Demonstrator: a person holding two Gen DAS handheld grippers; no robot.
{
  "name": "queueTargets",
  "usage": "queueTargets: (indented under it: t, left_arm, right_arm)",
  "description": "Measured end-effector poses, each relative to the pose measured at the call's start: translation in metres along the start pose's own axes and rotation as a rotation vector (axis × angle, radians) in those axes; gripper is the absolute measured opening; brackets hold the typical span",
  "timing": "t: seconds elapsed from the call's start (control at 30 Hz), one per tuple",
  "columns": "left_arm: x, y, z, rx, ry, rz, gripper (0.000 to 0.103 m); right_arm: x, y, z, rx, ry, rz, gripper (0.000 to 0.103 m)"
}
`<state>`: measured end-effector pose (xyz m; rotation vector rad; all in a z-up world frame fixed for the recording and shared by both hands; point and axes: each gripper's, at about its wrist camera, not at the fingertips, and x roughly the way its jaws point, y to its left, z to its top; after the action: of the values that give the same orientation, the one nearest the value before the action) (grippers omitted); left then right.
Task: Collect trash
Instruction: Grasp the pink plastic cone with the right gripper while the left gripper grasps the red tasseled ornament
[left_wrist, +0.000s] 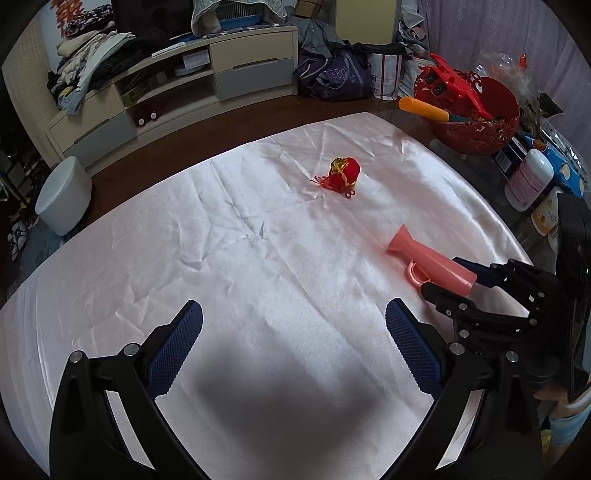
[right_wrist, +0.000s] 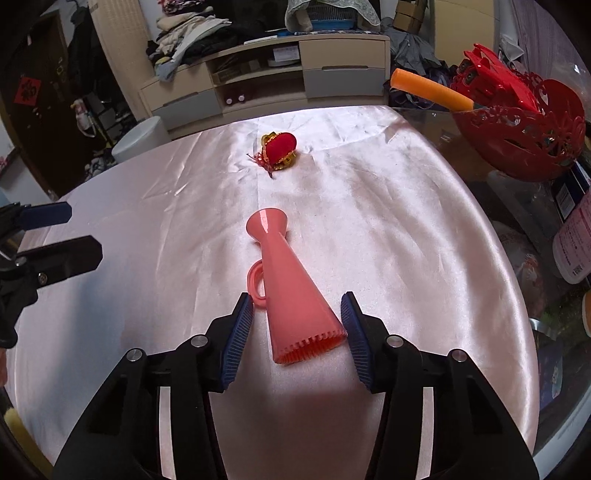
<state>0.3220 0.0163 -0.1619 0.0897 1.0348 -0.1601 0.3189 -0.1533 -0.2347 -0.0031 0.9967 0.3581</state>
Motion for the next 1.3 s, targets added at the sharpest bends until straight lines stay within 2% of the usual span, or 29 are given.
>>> queueTargets:
  t: [0.07, 0.17, 0.3, 0.47, 0.7, 0.8, 0.83, 0.87, 1.07, 1.3]
  left_arm:
    - [0.011, -0.003, 0.010, 0.009, -0.003, -0.008, 0.094]
    - [0.029, -0.005, 0.029, 0.004, -0.014, -0.021, 0.094]
    - [0.054, -0.016, 0.053, 0.033, -0.026, -0.026, 0.091]
    - [0.087, -0.027, 0.081, 0.040, -0.033, -0.047, 0.082]
    - [0.120, -0.042, 0.106, 0.066, -0.046, -0.056, 0.070]
    - [0.130, -0.045, 0.110, 0.075, -0.029, -0.076, 0.051]
    - [0.132, -0.045, 0.110, 0.075, -0.020, -0.081, 0.039]
    - [0.132, -0.045, 0.109, 0.075, -0.022, -0.076, 0.032]
    - [0.108, -0.042, 0.089, 0.069, -0.006, -0.096, 0.031]
    - [0.024, -0.047, 0.042, 0.097, -0.050, -0.098, 0.031]
  right_arm:
    - [-0.001, -0.002, 0.001, 0.005, -0.022, -0.008, 0.037]
    - [-0.006, -0.014, 0.004, 0.046, -0.051, -0.008, 0.037]
    - [-0.018, -0.037, 0.011, 0.088, -0.085, -0.063, 0.037]
    - [-0.027, -0.057, 0.016, 0.129, -0.108, -0.084, 0.037]
    - [-0.014, -0.060, 0.016, 0.126, -0.093, -0.086, 0.037]
    - [-0.012, -0.059, 0.015, 0.130, -0.093, -0.091, 0.037]
    - [-0.012, -0.059, 0.014, 0.133, -0.095, -0.093, 0.037]
    - [-0.012, -0.059, 0.014, 0.135, -0.095, -0.092, 0.037]
    - [-0.026, -0.050, 0.011, 0.128, -0.092, -0.088, 0.037]
    - [-0.077, -0.032, 0.000, 0.128, -0.108, -0.111, 0.037]
